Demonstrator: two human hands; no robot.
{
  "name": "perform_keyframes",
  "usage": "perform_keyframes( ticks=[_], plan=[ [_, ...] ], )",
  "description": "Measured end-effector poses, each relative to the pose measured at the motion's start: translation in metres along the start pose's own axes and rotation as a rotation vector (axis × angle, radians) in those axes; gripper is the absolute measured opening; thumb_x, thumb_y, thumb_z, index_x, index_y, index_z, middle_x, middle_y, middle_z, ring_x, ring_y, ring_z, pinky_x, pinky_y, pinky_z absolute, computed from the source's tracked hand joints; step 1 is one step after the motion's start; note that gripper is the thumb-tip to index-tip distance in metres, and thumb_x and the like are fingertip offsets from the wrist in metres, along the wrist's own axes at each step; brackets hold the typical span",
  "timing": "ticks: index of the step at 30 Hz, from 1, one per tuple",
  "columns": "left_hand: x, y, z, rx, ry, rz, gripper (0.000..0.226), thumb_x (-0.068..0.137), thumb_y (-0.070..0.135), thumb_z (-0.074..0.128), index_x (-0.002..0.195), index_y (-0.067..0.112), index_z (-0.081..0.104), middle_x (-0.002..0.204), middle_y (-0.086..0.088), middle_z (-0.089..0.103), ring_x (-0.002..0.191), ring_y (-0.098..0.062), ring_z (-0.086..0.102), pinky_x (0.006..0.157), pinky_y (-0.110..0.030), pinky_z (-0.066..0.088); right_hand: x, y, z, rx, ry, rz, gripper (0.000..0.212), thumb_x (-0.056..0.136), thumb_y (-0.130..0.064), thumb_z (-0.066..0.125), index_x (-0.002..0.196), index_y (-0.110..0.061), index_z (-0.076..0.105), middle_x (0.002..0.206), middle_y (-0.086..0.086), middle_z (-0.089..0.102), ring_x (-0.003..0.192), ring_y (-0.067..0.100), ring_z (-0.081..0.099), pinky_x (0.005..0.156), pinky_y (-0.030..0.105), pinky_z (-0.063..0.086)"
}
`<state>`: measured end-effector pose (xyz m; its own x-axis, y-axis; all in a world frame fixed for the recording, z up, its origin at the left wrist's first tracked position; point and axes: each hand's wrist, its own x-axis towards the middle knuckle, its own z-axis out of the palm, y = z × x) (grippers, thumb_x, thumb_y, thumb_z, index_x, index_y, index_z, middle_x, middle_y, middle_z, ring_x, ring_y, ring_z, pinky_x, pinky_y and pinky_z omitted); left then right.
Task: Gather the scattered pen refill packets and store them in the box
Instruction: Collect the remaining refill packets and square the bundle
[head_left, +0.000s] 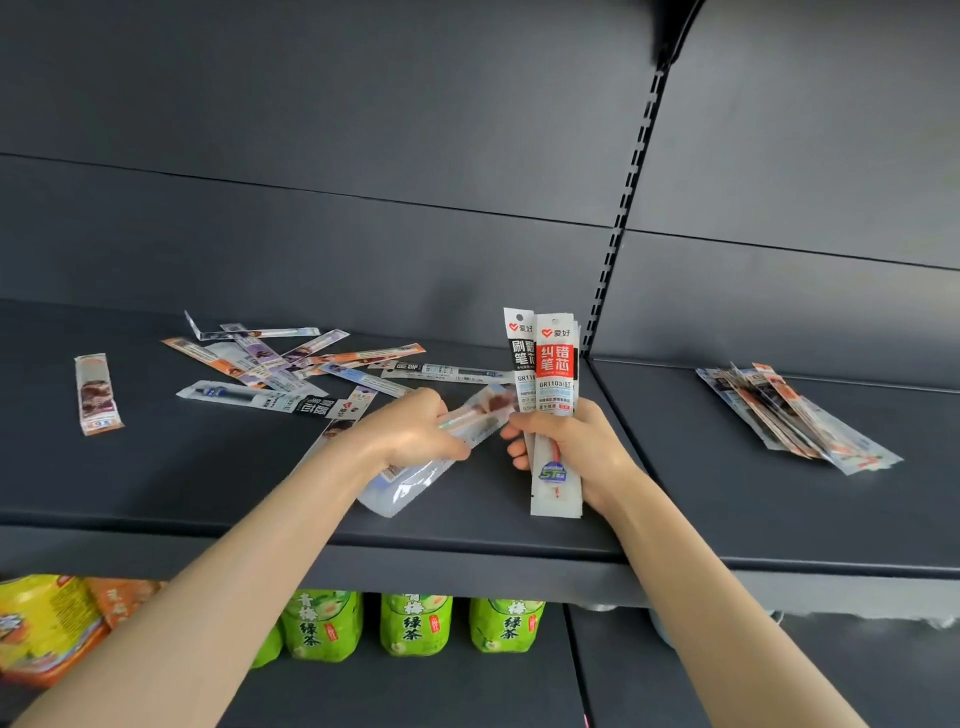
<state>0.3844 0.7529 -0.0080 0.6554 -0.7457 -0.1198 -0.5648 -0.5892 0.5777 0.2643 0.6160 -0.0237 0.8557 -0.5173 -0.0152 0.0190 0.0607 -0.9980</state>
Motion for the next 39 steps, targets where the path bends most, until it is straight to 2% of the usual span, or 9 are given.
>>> perform_keyframes(
  ticks=[5,8,12,17,23,28,32,36,39],
  plan=[
    [-0.011,-0.003,0.002,-0.678,0.182,0.158,0.014,0.089,0.019,0.063,0.098,0.008,0.063,0.072,-0.006,0.062,0.059,-0.014,0.059,0.056,-0.026,0.051,0.001,0.000,0.001,0.019,-0.030,-0.016,0.014,0.085,-0.010,0.068,0.082,-0.008,0.054,0.060,0.004,0.056,0.045,0.014,0.051,0.045,0.025,0.046],
    [-0.013,0.003,0.004,-0.897,0.240,0.227,0.015,0.081,0.010,0.072,0.095,0.011,0.071,0.072,-0.008,0.068,0.055,-0.011,0.063,0.052,-0.022,0.053,0.004,-0.003,0.007,-0.002,0.002,-0.079,0.012,0.082,-0.017,0.071,0.085,-0.011,0.061,0.067,0.001,0.064,0.055,0.012,0.059,0.049,0.023,0.048],
    [-0.007,0.004,0.008,-0.878,0.190,0.225,0.017,0.075,0.010,0.076,0.091,0.015,0.073,0.075,-0.007,0.074,0.066,-0.016,0.072,0.057,-0.022,0.053,0.013,-0.005,0.018,0.117,0.050,-0.143,0.019,0.080,-0.010,0.071,0.098,-0.014,0.067,0.089,0.000,0.074,0.074,0.013,0.069,0.059,0.023,0.053],
    [-0.004,-0.009,0.003,-0.871,0.043,0.189,0.015,0.082,0.011,0.070,0.096,0.006,0.071,0.080,-0.014,0.074,0.068,-0.022,0.072,0.058,-0.030,0.057,0.023,-0.010,0.017,0.196,0.179,-0.182,0.018,0.080,-0.005,0.071,0.095,-0.013,0.065,0.091,0.004,0.073,0.078,0.018,0.070,0.067,0.034,0.055],
    [0.002,-0.013,0.010,-0.841,0.362,0.210,0.018,0.077,0.021,0.077,0.085,0.006,0.072,0.069,-0.013,0.062,0.060,-0.023,0.056,0.058,-0.036,0.048,0.023,-0.006,0.022,0.161,0.112,-0.128,0.010,0.080,-0.010,0.073,0.085,-0.014,0.065,0.068,-0.002,0.065,0.057,0.008,0.059,0.053,0.023,0.050],
    [0.001,-0.007,0.021,-0.718,0.399,0.247,0.040,0.074,0.016,0.078,0.068,-0.017,0.056,0.054,-0.003,0.033,0.048,-0.010,0.031,0.046,-0.012,0.027,0.021,-0.003,0.024,0.246,-0.013,-0.062,0.011,0.086,-0.006,0.064,0.097,-0.008,0.067,0.085,0.007,0.074,0.073,0.021,0.071,0.065,0.034,0.059],
    [-0.001,-0.004,0.020,-0.850,0.296,0.231,0.022,0.083,0.018,0.069,0.086,-0.004,0.069,0.066,-0.011,0.065,0.052,-0.010,0.061,0.044,-0.021,0.049,0.022,-0.003,0.021,0.345,-0.029,-0.049,0.015,0.087,-0.006,0.062,0.102,-0.005,0.065,0.090,0.013,0.073,0.079,0.027,0.072,0.075,0.043,0.059],
    [-0.001,-0.007,0.013,-1.055,0.320,0.104,0.027,0.092,0.033,0.055,0.089,0.006,0.059,0.053,0.001,0.041,0.038,-0.009,0.032,0.035,-0.019,0.021,0.021,-0.006,0.019,0.411,0.021,-0.086,0.001,0.091,-0.008,0.058,0.090,-0.008,0.060,0.067,0.007,0.066,0.058,0.019,0.065,0.059,0.033,0.056],
    [-0.003,-0.006,0.012,-1.141,0.267,0.089,0.042,0.095,0.046,0.041,0.092,0.006,0.056,0.053,0.003,0.027,0.038,-0.007,0.020,0.037,-0.018,0.012,0.020,-0.005,0.020,0.323,0.029,-0.110,0.013,0.090,-0.019,0.062,0.082,-0.012,0.054,0.060,0.001,0.054,0.049,0.013,0.050,0.052,0.025,0.046]
  ],
)
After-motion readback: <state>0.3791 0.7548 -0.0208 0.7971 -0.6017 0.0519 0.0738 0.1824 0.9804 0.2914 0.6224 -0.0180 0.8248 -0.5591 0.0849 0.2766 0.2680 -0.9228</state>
